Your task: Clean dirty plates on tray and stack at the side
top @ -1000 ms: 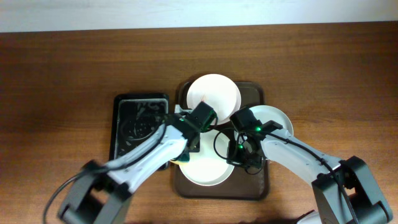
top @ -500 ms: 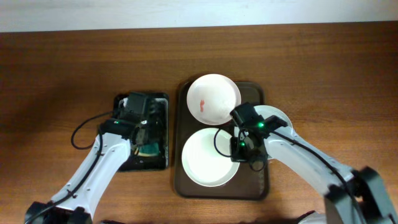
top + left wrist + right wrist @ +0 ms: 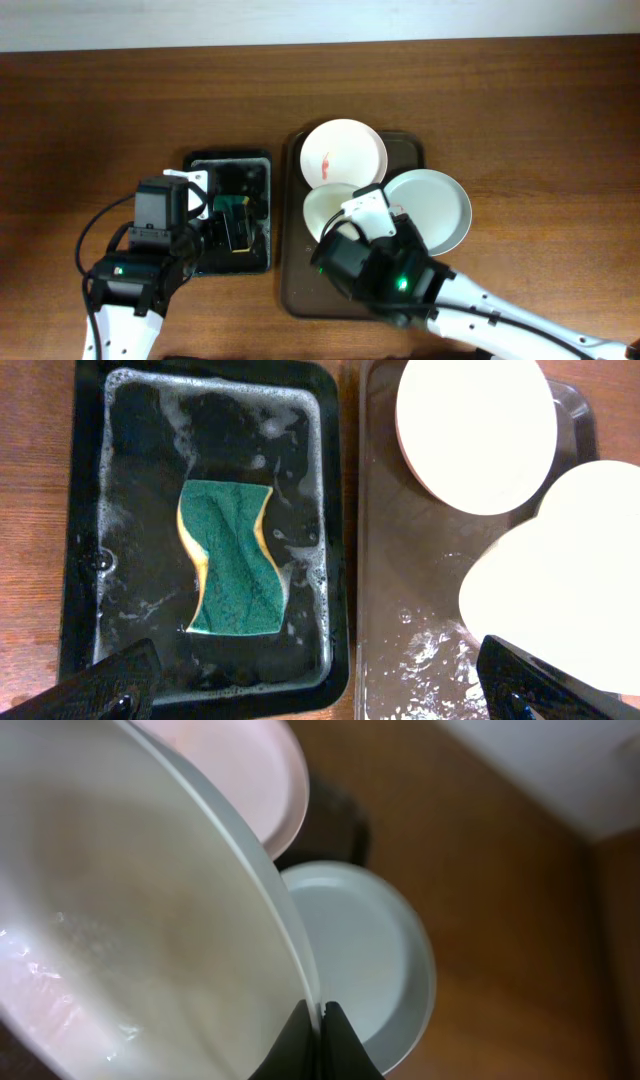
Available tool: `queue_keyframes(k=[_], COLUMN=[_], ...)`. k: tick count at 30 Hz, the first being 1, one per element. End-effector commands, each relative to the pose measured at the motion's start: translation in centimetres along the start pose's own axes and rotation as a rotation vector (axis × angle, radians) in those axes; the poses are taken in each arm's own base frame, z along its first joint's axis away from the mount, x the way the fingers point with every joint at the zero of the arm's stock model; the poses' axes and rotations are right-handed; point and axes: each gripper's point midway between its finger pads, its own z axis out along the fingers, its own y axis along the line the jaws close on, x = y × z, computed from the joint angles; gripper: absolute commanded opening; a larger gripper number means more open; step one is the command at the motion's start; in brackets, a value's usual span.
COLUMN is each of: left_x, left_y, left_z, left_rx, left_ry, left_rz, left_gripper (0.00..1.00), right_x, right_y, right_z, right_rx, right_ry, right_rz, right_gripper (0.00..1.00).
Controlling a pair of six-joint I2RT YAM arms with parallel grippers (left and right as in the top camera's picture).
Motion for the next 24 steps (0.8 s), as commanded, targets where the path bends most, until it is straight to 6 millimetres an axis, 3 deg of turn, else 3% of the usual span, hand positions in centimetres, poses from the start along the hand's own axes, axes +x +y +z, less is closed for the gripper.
queue_keyframes(k=[1, 6, 24], left_x=[-0.3, -0.3, -0.3], left_y=[0.0, 0.1, 0.1], left_z=[-0.5, -0.5, -0.5], left_rx=[-0.002, -0.003, -0.003], left_ry=[-0.021, -0.018, -0.018], left_rz=[0.012, 0.012, 0.012], left_gripper=[0.99, 0.99, 0.99], right_x=[-2.5, -3.1, -3.1], right_y=[-1.0, -0.3, -0.3], right_z=[-2.8, -4.5, -4.5], right_rx=[0.109, 0.124, 0.123], right_ry=[-0.168, -0.246, -0.245], right_rz=[-0.022, -0.058, -0.057], right_gripper=[0.04, 0.04, 0.04])
